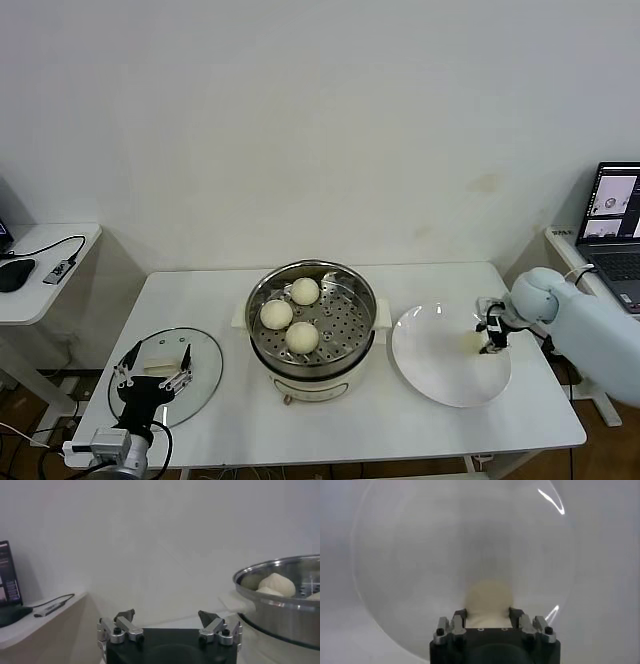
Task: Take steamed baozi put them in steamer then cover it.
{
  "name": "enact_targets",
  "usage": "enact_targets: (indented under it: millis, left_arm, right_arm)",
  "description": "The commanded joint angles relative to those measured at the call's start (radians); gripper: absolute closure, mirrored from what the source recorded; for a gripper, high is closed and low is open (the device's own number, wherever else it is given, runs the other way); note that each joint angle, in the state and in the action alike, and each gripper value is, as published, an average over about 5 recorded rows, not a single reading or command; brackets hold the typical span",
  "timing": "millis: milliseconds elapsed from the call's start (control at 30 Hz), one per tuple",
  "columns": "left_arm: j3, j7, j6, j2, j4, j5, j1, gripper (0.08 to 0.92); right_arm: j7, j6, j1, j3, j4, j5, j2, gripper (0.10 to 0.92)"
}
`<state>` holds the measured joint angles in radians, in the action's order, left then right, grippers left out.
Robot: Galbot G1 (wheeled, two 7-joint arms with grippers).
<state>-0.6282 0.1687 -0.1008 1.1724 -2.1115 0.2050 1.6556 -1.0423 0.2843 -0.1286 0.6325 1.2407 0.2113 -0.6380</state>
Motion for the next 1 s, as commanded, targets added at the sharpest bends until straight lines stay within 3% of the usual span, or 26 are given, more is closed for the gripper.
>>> enact_targets:
  millis: [33,500,1000]
  left_arm:
    - [0.01,-0.001,-0.002,0.002,0.012,0.018,-0.004,0.177]
    - [0.005,-0.001,-0.015,-0.002,-0.013,0.043,-0.009,0.177]
    - [0.004,0.001,-0.01,0.008,-0.012,0.014,-0.022,0.177]
  right_arm:
    - [0.001,0.077,0.139,0.098,0.199,-0.142,0.069,0.529]
    - [0.064,0.263,0.551,0.359,0.445,-0.434,0.093,0.516]
    - [0.2,0.414,0.684,0.5,0.434,-0.709,-0.192,0.508]
